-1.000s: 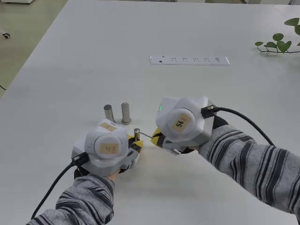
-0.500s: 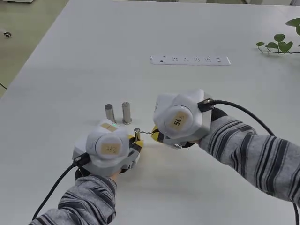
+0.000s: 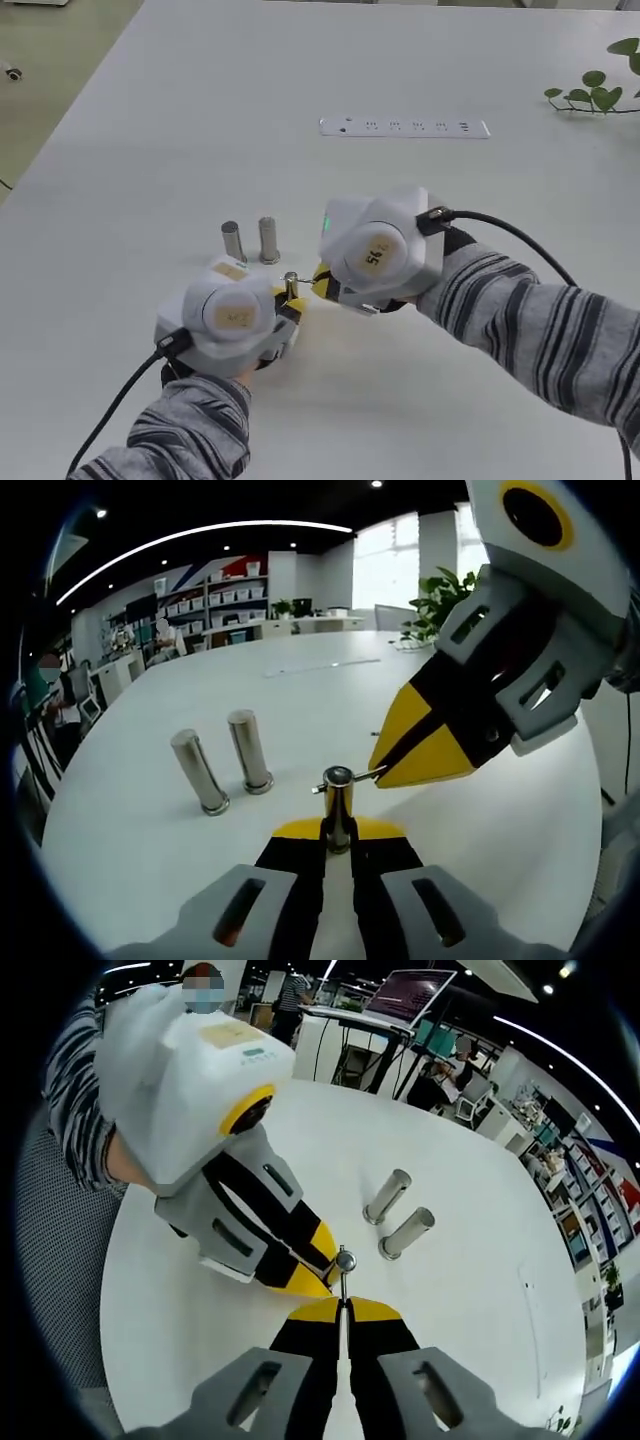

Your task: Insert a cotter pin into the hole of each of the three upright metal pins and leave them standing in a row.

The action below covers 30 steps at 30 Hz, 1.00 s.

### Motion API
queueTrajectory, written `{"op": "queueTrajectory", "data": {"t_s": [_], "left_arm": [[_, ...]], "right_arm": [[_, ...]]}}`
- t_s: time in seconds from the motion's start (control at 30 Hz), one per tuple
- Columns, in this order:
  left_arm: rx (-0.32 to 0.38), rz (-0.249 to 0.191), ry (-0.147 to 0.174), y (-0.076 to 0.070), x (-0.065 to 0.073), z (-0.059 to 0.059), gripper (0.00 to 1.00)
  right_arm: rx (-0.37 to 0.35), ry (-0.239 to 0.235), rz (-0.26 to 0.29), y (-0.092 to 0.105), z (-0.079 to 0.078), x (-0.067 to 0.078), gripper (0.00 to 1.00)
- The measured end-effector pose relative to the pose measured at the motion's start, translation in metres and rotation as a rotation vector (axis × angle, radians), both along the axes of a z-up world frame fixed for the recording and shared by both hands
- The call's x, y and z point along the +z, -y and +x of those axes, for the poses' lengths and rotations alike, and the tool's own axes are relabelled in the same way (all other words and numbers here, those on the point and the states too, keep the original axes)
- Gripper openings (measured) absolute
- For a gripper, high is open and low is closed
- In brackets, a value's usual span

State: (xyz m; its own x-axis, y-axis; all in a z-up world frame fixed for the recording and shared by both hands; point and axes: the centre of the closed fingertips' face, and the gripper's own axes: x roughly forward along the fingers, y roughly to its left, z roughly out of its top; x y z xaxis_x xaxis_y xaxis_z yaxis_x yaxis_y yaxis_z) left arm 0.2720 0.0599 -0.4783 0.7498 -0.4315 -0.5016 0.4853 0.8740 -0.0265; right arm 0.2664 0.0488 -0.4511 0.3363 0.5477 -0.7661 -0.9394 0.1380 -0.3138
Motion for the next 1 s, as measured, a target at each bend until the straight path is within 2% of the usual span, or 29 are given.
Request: {"op": "queueTrajectory", "data": {"t_s": [0.37, 0.77, 1.0], "left_arm": [[0.029, -0.005, 0.003, 0.0000, 0.0003, 0.0004, 0.05], [0.043, -0.011, 0.002, -0.0002, -0.0003, 0.0016, 0.05], [0.035, -0.005, 0.006, 0.0001, -0.0005, 0.0022, 0.05]], "right_arm": [[0.005, 0.010, 0.012, -0.0110, 0.0023, 0.0007, 0.00], [-0.003, 0.001, 0.033, -0.0107, 0.0004, 0.0004, 0.00], [-0.062, -0.016, 0.065, -0.0023, 0.0020, 0.0009, 0.10]]}}
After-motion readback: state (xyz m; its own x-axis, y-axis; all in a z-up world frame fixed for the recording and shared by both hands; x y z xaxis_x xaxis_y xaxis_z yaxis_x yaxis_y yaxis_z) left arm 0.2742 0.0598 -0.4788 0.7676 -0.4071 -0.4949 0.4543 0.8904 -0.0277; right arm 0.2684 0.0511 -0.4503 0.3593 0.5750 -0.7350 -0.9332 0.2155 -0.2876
